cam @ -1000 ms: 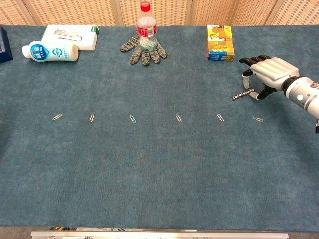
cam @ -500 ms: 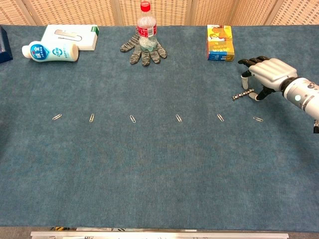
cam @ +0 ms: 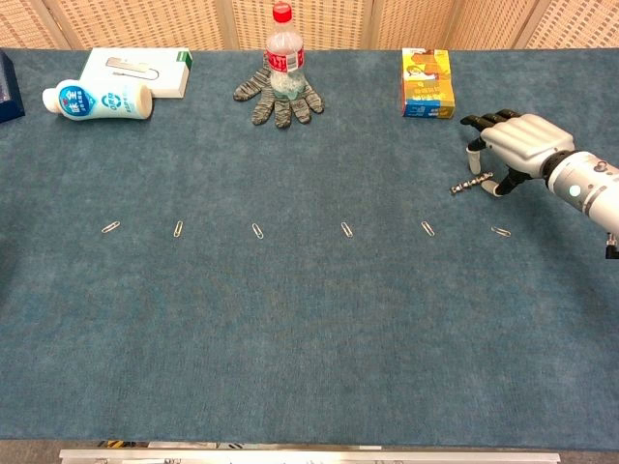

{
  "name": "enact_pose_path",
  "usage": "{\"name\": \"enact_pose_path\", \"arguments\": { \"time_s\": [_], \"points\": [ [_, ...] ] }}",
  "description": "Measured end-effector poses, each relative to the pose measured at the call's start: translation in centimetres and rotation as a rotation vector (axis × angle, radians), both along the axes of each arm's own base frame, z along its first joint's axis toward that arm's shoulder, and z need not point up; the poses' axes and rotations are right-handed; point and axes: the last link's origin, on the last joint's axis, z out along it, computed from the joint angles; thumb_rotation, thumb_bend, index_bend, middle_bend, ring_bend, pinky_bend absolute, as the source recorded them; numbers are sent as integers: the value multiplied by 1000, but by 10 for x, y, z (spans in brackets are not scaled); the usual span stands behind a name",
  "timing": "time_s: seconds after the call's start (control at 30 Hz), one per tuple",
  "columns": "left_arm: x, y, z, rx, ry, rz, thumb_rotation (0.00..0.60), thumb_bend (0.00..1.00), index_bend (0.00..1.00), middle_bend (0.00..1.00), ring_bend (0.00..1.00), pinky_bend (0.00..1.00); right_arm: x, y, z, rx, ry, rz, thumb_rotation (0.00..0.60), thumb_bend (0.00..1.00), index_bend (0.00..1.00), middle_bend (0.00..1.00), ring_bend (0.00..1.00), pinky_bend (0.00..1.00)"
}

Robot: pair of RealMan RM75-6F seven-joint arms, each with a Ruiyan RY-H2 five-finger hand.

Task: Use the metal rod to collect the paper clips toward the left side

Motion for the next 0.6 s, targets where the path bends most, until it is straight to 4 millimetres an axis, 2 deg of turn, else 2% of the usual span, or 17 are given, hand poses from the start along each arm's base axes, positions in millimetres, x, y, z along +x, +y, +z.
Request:
{"name": "enact_pose_path", "arguments": {
  "time_s": [0.33,0.6],
  "points": [
    [-1,-1,0,1,-1,3,600,293,424,332,282,245,0,1,1,-7,-5,5,600,305,639,31,0,0],
    [-1,-1,-1,2,-3,2,600,293,424,332,282,245,0,2,4,-16,-11,4,600,306,659,37,0,0]
  ]
}}
